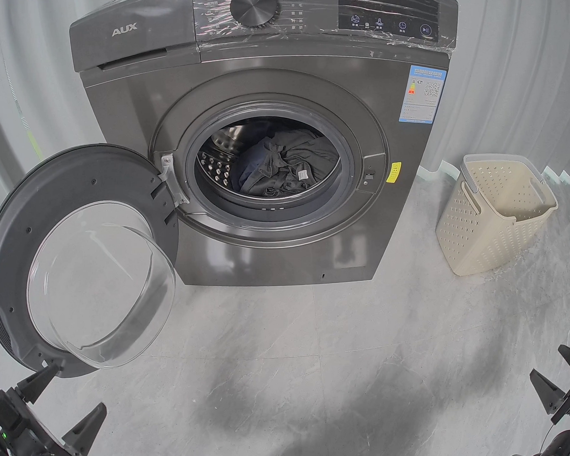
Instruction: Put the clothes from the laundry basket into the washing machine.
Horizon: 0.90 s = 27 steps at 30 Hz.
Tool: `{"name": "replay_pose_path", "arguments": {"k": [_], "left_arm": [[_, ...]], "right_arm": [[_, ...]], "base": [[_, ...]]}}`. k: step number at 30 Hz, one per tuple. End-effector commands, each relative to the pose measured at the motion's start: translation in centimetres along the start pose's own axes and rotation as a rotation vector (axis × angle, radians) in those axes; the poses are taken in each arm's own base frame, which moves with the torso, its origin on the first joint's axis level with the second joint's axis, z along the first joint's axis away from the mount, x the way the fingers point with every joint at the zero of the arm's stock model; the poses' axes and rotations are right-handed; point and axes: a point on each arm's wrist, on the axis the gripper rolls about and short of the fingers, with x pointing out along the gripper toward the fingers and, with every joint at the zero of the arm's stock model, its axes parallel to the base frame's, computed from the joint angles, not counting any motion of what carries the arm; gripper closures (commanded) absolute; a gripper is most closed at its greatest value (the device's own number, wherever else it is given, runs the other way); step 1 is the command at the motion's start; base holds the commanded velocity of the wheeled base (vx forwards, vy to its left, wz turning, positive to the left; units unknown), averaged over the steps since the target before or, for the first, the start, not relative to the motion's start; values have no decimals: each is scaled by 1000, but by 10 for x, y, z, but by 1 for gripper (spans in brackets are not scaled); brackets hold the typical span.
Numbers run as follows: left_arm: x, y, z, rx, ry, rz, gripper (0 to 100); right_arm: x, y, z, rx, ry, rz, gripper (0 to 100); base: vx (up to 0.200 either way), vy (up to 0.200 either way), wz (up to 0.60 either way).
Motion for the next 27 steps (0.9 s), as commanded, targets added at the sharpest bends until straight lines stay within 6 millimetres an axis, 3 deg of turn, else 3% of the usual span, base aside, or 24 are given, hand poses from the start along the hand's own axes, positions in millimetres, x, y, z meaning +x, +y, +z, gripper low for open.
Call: {"name": "replay_pose_path", "arguments": {"k": [1, 5, 11, 17, 27], "left_arm": [[-49, 2, -36, -17, -149, 56, 0], [-50, 2, -45, -33, -82, 103, 0], [-49, 0, -47, 12, -59, 374, 0], [-53, -5, -55, 32, -74, 338, 0], [-53, -5, -55, 30, -78, 344, 0]], "right_arm": [[-29, -2, -26, -11, -127, -120, 0], [-29, -3, -29, 5, -106, -124, 0], [-30, -2, -28, -35, -137, -244, 0], [-36, 2, -33, -46, -188, -181, 0], [-36, 3, -33, -49, -175, -130, 0]], "base": [[0, -200, 0], [0, -50, 0], [0, 0, 0], [0, 0, 0], [-180, 200, 0]]}}
